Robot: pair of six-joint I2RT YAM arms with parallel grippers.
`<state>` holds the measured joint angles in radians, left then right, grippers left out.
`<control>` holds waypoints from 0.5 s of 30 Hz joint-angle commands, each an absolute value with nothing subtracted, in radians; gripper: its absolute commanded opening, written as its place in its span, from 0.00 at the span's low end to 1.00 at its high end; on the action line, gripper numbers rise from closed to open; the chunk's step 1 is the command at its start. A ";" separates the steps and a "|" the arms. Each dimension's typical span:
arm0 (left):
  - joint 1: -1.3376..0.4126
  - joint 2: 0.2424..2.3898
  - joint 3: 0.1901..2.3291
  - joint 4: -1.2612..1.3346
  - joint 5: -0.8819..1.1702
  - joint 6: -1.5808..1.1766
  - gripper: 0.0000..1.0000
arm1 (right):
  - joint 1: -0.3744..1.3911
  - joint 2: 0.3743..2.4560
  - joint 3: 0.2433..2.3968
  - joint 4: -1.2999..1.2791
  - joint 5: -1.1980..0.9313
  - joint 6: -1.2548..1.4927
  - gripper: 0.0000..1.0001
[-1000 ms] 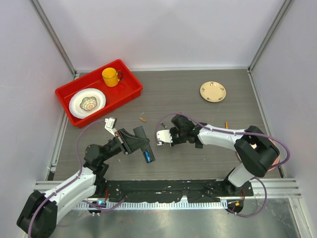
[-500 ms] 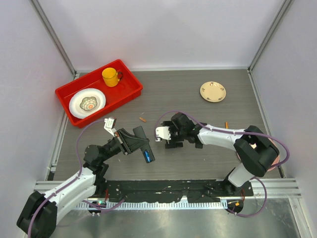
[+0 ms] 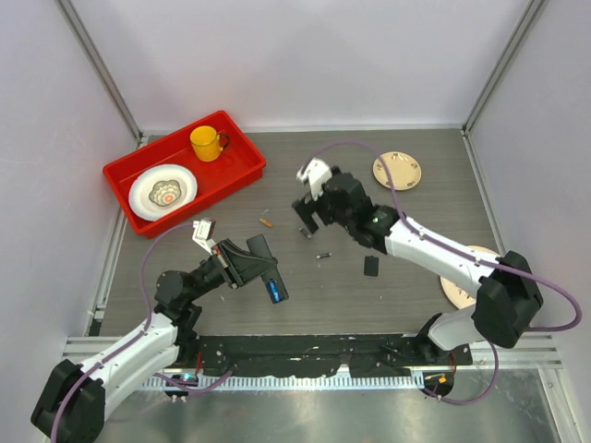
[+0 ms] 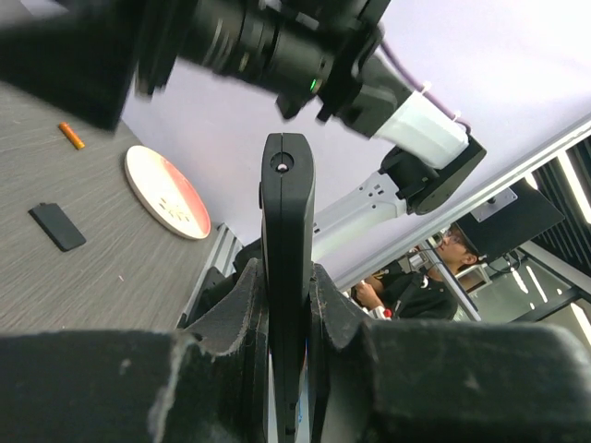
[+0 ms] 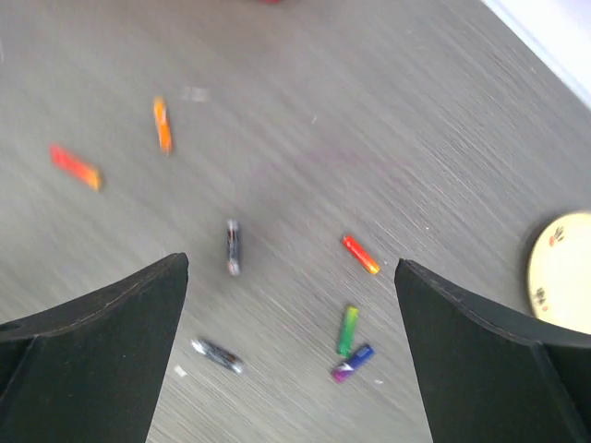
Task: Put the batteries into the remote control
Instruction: Adjust the battery at the center of the board.
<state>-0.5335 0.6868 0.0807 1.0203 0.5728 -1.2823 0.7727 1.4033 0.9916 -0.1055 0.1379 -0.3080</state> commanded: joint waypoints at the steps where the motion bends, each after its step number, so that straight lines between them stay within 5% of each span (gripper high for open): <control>1: -0.529 0.681 0.087 1.039 0.560 -1.281 0.00 | 0.713 1.480 1.163 -0.313 0.311 0.289 1.00; 7: -0.529 0.689 0.094 1.019 0.558 -1.285 0.00 | 0.753 1.503 1.049 -0.334 0.360 0.699 0.98; 15: -0.531 0.706 0.106 0.979 0.563 -1.278 0.00 | 0.854 1.618 1.063 -0.423 0.460 0.732 0.98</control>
<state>-0.5335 0.6956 0.0807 0.9668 0.5686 -1.2819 0.8333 1.6047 1.0546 -0.3897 0.3809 0.6434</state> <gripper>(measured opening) 0.176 0.981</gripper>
